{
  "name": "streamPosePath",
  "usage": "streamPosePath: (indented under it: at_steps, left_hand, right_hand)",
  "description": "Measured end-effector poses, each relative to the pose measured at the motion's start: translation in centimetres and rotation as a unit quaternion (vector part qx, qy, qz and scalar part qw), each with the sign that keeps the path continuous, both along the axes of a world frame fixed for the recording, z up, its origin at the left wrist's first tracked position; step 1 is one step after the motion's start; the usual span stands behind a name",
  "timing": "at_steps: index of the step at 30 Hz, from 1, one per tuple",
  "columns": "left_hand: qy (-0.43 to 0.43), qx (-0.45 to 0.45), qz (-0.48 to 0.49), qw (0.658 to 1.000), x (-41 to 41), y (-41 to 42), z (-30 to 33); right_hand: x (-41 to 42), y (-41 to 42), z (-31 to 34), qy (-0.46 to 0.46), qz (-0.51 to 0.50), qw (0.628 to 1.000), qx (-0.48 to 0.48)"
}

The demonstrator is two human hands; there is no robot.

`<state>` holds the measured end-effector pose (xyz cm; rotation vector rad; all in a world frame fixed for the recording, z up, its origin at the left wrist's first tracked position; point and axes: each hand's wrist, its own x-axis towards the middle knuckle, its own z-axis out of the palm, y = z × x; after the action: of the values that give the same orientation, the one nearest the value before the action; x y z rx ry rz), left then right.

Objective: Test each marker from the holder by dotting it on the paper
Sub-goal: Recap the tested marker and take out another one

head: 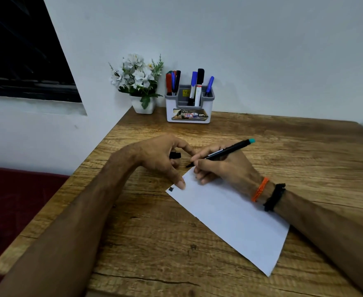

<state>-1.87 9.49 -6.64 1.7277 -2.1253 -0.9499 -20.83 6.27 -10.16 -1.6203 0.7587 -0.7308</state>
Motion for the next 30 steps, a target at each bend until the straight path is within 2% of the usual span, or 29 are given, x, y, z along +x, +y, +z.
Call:
streamPosePath:
  at_steps: [9,30]
  left_hand:
    - [0.001,0.011,-0.001,1.0,0.41,-0.25,-0.18]
    - [0.034,0.013,0.005,0.999,0.36,-0.12,-0.16]
  right_hand:
    - [-0.09,0.28,-0.59,0.029,-0.017,0.998,-0.051]
    - [0.2,0.44,-0.49,0.072,-0.045,0.993,-0.079]
